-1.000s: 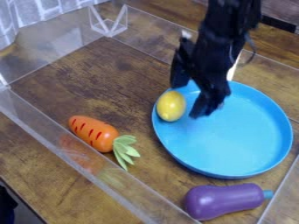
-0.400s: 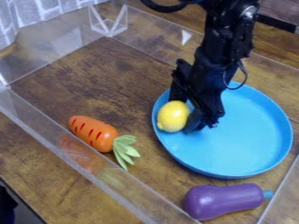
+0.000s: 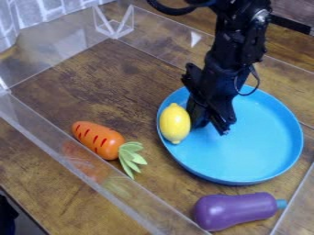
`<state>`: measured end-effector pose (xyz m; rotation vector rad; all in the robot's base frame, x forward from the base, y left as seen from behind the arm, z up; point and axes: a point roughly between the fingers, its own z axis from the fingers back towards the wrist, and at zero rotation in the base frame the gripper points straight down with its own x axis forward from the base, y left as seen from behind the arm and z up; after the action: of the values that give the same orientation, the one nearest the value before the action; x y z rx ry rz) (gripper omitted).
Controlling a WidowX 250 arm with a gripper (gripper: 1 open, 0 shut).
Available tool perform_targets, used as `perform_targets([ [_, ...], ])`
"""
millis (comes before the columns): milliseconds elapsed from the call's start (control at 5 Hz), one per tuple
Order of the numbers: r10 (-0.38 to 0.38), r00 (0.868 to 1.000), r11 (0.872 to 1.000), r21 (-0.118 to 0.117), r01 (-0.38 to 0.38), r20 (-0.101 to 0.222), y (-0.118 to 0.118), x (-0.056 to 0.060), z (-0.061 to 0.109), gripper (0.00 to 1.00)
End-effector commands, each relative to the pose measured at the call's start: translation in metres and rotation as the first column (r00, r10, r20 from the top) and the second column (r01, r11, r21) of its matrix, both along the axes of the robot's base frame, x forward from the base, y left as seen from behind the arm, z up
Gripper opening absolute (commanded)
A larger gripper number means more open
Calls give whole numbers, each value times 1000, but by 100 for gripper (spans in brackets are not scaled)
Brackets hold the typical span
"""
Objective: Put the lemon on the blue tray
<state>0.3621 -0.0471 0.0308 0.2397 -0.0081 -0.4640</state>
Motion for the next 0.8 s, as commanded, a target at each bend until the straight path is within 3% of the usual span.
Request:
perform_targets([
  [0,-14,998,1000,-13,14,60,-5,9,19,0],
  [600,-51,997,999,-16,52,66,-17,10,22,0],
])
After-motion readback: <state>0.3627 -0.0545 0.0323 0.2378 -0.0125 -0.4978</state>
